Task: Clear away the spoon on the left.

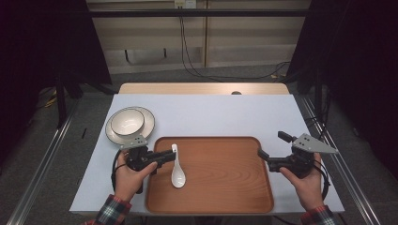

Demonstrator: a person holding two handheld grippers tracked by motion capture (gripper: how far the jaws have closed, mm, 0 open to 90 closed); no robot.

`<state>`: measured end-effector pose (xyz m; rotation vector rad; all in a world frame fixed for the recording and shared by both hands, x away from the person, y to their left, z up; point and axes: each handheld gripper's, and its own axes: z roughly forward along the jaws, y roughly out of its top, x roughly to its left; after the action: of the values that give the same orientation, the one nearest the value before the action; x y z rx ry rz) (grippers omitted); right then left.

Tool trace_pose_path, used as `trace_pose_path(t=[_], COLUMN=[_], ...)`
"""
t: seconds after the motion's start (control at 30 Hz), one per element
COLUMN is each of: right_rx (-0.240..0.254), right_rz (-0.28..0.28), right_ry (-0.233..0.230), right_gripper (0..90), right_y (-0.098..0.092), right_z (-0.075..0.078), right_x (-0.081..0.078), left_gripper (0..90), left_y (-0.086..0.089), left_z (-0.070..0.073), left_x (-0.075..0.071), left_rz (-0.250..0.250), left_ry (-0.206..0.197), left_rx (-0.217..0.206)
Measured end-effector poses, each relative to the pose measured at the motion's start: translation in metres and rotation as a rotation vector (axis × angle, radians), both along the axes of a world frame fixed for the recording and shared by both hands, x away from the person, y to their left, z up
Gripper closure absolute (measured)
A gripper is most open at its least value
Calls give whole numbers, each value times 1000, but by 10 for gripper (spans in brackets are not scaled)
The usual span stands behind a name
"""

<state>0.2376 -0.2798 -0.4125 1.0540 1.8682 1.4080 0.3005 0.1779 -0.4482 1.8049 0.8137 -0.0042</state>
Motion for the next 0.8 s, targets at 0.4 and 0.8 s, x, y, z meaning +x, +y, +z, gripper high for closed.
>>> trace_pose_path(t=[0.4, 0.8], right_rx=[3, -3], right_rz=[0, 5], right_ry=[4, 4], right_gripper=[20, 20], right_y=[1, 1], right_z=[0, -1], right_x=[0, 0], left_gripper=[760, 739], left_y=[0, 0], left_z=[-5, -8], left_x=[0, 1], left_rz=[7, 22], left_ry=[13, 20], left_rx=[5, 21])
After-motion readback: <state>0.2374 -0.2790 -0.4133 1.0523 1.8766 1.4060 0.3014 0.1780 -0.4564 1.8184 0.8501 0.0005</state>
